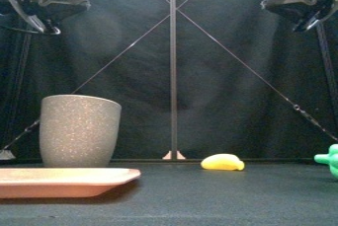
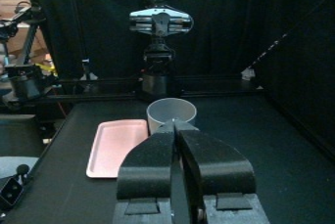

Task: Pick the green grapes then place it in the grey bowl
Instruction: Pick the green grapes

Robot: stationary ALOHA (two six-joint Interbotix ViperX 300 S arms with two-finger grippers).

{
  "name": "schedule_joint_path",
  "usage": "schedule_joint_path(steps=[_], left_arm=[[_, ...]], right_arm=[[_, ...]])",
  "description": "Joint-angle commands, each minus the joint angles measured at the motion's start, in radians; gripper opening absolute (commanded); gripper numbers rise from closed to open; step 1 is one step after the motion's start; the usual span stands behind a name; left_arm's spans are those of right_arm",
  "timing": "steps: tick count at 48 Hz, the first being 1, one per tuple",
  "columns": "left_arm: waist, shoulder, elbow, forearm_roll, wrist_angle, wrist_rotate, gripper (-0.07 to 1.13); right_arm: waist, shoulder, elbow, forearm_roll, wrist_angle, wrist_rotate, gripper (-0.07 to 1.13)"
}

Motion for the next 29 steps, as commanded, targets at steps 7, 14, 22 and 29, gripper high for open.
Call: schedule_joint_path(steps=[7, 14, 22, 29], left_arm=[[0.015, 0.009, -0.043, -0.012, 0.115, 0.0, 0.15], [0.028, 0.006, -0.051, -0.012, 0.187, 0.003, 0.15], [0.043, 0.006, -0.049, -0.012, 0.232, 0.002, 0.15], [0.051, 0.005, -0.044, -0.012, 0.236, 0.003, 0.15]], right_arm=[[0.006, 0.041, -0.002, 0.098, 0.137, 0.057, 0.1], [0.018, 0.069, -0.012, 0.173, 0.301, 0.115, 0.1], [0.046, 0.098, -0.018, 0.293, 0.416, 0.235, 0.11], [0.063, 0.123, -0.018, 0.342, 0.486, 0.337, 0.21]])
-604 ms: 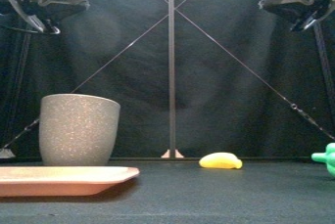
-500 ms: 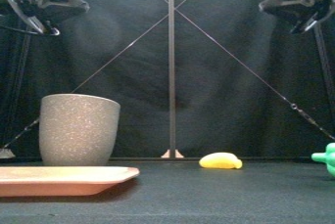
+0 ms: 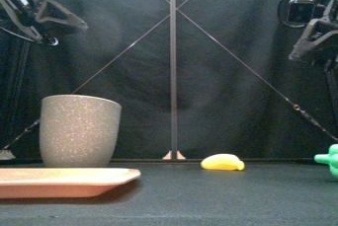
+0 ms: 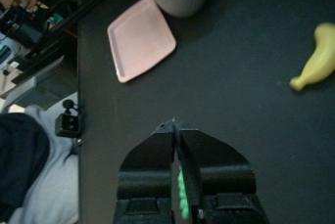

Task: Pick the green grapes then place it in the grey bowl
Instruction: Pick the green grapes

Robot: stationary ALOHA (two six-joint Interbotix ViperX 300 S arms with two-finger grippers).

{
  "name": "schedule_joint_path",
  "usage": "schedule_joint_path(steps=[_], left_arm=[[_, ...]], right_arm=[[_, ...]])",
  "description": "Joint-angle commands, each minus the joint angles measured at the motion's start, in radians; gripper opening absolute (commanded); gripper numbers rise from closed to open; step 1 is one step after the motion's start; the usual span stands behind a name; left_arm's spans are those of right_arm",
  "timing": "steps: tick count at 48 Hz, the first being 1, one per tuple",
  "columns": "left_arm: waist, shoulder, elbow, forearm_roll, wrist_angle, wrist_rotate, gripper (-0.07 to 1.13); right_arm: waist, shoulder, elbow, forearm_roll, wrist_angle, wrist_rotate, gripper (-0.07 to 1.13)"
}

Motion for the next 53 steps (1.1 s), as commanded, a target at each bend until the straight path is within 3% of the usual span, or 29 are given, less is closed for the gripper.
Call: schedule_joint_path(steps=[1, 13, 19, 28, 53], left_arm=[[0.008, 0.003, -0.021, 0.0, -0.002, 0.002, 0.15], [0.032, 0.003, -0.021, -0.002, -0.002, 0.0, 0.15], [0.04, 0.003, -0.021, -0.002, -0.003, -0.002, 0.15], [0.054, 0.003, -0.014, -0.006, -0.008, -0.003, 0.15], [0.061, 0.003, -0.006, -0.025, -0.023, -0.003, 0.15]], right_arm=[[0.021, 0.023, -0.023, 0.023, 0.04, 0.052, 0.23], [0.094, 0.1, 0.003, 0.041, 0.049, 0.206, 0.79], [0.15, 0.155, 0.005, 0.044, 0.048, 0.298, 0.99], [0.218, 0.249, -0.003, 0.037, 0.029, 0.37, 0.99], [0.152, 0.545, -0.067, -0.16, -0.011, 0.371, 0.99]])
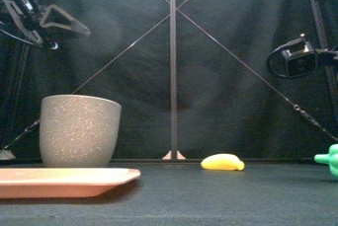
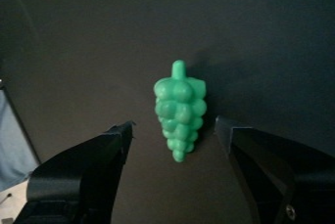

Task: Pick the green grapes then place it in the grey bowl
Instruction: Pick the green grapes

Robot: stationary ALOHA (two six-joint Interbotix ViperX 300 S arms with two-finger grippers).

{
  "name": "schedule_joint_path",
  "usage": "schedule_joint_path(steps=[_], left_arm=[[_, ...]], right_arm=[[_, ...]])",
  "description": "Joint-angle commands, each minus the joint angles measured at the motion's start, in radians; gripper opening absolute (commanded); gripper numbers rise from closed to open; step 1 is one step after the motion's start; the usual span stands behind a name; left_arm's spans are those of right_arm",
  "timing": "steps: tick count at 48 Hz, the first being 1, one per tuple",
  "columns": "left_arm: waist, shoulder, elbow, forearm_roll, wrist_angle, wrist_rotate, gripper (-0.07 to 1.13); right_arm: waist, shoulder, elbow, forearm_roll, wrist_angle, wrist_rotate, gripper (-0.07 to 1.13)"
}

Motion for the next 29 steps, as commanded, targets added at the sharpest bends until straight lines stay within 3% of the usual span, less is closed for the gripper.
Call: schedule_joint_path(steps=[1, 15, 29], left_arm=[[0.002, 0.003, -0.012, -0.002, -0.011, 0.0, 0.15], [0.002, 0.003, -0.002, -0.02, -0.011, 0.002, 0.15], [0.003, 0.003, 0.006, -0.028, -0.011, 0.003, 0.15]], right_arm=[[-0.028, 0.038, -0.021, -0.02, -0.025, 0.002, 0.99], [-0.034, 0.118, -0.026, -0.029, -0.127, 0.0, 0.96], [-0.026, 0.156, -0.038, -0.006, -0.138, 0.002, 0.67]])
